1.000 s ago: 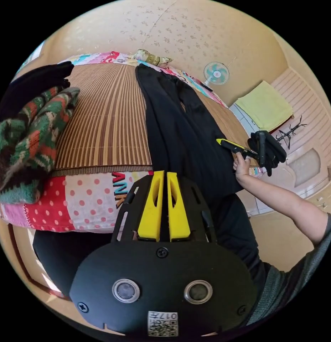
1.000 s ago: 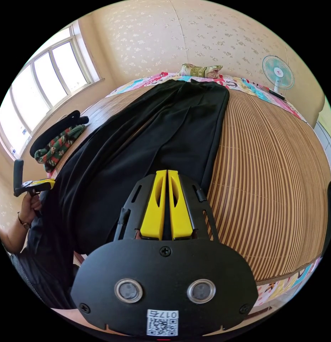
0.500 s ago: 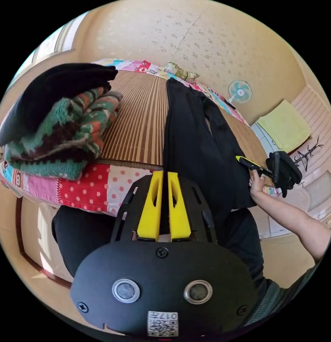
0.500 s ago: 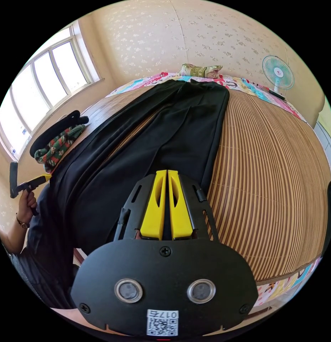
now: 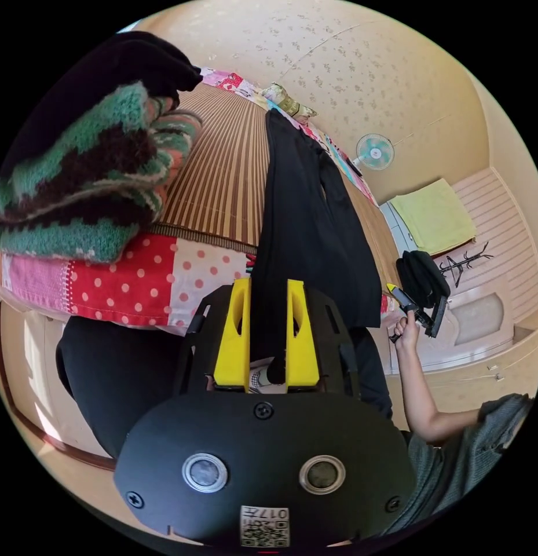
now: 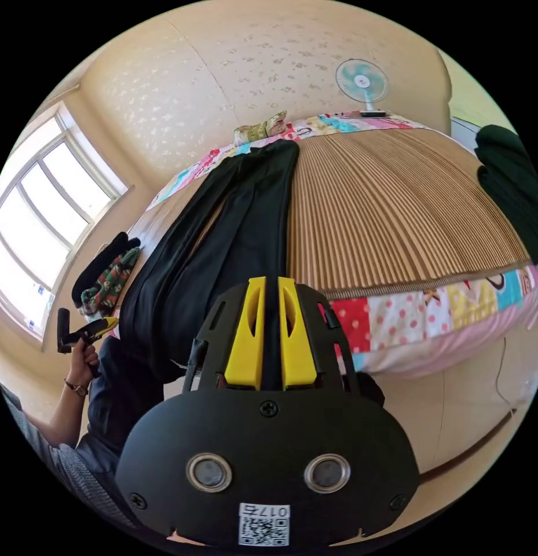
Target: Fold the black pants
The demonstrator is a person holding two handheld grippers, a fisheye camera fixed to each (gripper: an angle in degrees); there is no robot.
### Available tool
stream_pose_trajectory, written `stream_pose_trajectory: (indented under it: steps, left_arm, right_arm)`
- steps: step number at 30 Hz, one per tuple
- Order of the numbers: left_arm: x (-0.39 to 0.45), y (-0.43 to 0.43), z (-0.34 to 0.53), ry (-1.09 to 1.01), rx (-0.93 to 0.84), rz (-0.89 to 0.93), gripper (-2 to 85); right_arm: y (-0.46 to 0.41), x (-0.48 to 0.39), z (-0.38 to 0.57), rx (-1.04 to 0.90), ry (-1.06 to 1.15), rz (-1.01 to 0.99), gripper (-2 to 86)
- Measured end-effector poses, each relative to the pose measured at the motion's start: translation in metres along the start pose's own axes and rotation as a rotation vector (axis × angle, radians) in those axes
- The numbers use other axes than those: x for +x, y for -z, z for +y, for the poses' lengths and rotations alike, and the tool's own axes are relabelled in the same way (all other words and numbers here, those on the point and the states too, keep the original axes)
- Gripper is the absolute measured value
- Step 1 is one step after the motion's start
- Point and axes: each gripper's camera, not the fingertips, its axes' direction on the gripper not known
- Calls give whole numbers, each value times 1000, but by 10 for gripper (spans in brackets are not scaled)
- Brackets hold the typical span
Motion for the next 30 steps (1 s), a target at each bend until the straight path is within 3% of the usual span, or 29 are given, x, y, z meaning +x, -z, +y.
stream_pose_trajectory:
  steps: [4,10,14,17,20,23,27,30]
  left_arm:
    - [-10,-12,-11,21,-22,50,90]
    - [-13,-25,-22,72,-54,41,62]
    - [2,-34,-30,12,-107,-18,34]
    - [9,-44,-36,-32,-185,114,21]
    - [18,-61,-32,-35,-298,314,18]
    - [28,-68,-23,-47,-384,233,30]
    - [36,-35,-17,-35,-230,29,102]
    - [72,-21,-25,-139,-129,69,112]
  right_arm:
    - [-8,18,29,-85,-1,-31,116]
    - [-35,67,41,-150,-111,-227,59]
    - [-35,116,40,-188,-61,-610,37]
    - [-21,164,48,-141,-92,-772,32]
    - [14,204,59,-50,-156,-659,30]
    - [56,225,68,65,-168,-596,29]
    - [78,212,58,121,-38,-788,30]
    - [52,170,36,12,71,-964,30]
